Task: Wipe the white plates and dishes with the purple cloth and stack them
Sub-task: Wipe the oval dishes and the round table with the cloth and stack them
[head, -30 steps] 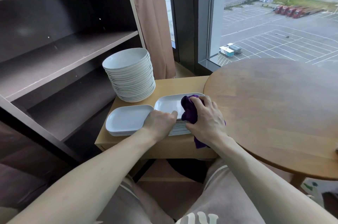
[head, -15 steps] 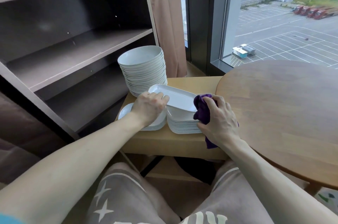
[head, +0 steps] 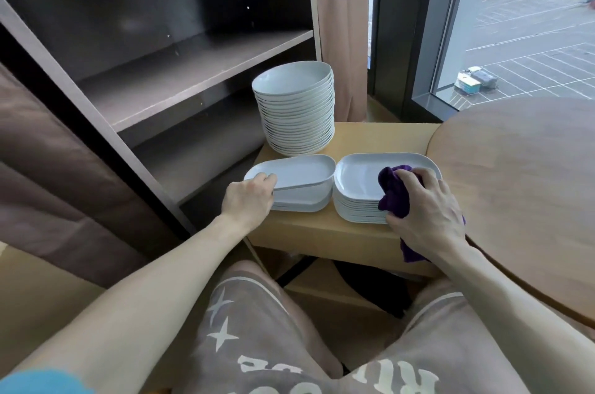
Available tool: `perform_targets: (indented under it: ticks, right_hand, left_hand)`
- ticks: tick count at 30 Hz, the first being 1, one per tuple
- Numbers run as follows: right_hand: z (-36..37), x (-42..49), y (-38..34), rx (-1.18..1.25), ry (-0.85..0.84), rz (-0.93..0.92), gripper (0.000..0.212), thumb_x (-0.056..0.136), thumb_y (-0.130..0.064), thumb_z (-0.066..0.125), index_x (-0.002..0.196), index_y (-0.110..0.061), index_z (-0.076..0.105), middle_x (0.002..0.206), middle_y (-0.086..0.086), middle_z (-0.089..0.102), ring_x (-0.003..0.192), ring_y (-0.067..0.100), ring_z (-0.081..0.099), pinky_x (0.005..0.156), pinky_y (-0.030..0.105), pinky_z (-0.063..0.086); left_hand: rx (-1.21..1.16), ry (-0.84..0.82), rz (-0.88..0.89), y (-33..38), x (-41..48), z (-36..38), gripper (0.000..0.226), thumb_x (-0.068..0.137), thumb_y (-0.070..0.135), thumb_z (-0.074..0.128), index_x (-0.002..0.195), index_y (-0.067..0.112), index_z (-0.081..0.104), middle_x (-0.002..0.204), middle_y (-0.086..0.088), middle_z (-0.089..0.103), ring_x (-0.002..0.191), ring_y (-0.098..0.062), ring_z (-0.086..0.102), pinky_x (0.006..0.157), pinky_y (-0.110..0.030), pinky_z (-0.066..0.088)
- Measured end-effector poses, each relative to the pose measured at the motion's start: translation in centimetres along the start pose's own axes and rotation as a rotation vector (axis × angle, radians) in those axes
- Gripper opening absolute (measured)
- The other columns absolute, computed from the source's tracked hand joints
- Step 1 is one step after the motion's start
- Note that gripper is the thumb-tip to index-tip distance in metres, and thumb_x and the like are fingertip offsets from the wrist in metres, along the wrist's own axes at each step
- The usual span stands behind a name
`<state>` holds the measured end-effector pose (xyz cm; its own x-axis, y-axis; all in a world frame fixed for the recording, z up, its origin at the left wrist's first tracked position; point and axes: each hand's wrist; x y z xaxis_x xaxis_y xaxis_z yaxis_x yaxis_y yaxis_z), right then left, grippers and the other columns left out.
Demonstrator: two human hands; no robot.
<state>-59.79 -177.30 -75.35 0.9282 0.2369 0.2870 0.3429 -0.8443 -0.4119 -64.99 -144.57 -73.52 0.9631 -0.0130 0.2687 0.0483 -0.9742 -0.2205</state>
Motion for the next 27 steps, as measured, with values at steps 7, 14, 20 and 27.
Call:
perform_targets:
  ticks: [7,14,20,27]
  right_hand:
    - [0.2,0.0,0.2,-0.007,0.001,-0.009,0.081,0.074,-0.032,0.083,0.145,-0.023,0.046,0.139,0.006,0.048,0.115,0.035,0.049,0.089,0.049,0.049]
    - [0.3,0.1,0.3,-0.007,-0.006,-0.012,0.079,0.073,-0.032,0.082,0.144,-0.023,0.047,0.138,0.007,0.048,0.115,0.036,0.049,0.089,0.049,0.049]
    - [0.4,0.2,0.3,-0.012,-0.028,-0.010,0.078,0.074,-0.031,0.080,0.144,-0.026,0.047,0.139,0.005,0.047,0.115,0.035,0.048,0.088,0.048,0.049]
    - [0.4,0.4,0.3,-0.030,-0.054,0.003,0.079,0.074,-0.036,0.079,0.144,-0.030,0.044,0.139,0.002,0.045,0.115,0.032,0.047,0.090,0.046,0.048]
  left_hand:
    - [0.055,-0.129,-0.055,-0.4,-0.9,2.0,0.010,0.102,0.022,0.052,0.111,0.018,0.055,0.096,0.001,0.064,0.071,-0.024,0.066,0.056,-0.031,0.050]
    - [-0.006,-0.182,-0.088,-0.7,0.0,3.0,0.016,0.099,0.010,0.056,0.092,0.021,0.045,0.088,0.001,0.058,0.067,-0.021,0.060,0.056,-0.032,0.050]
    - [-0.198,-0.355,-0.154,-0.5,1.4,3.7,0.016,0.094,0.030,0.060,0.100,0.024,0.047,0.100,0.003,0.056,0.084,-0.018,0.057,0.069,-0.033,0.050]
    - [-0.385,-0.362,-0.134,2.8,3.5,2.7,0.064,0.092,0.048,0.057,0.146,0.020,0.040,0.150,-0.002,0.044,0.137,-0.026,0.042,0.111,-0.044,0.037]
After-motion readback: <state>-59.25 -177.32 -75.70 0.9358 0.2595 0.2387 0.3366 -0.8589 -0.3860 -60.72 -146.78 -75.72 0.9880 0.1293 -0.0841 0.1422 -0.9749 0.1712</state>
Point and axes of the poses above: each hand's wrist, its own x-axis towards the middle knuckle, its own z-axis out of the palm, y = z × x
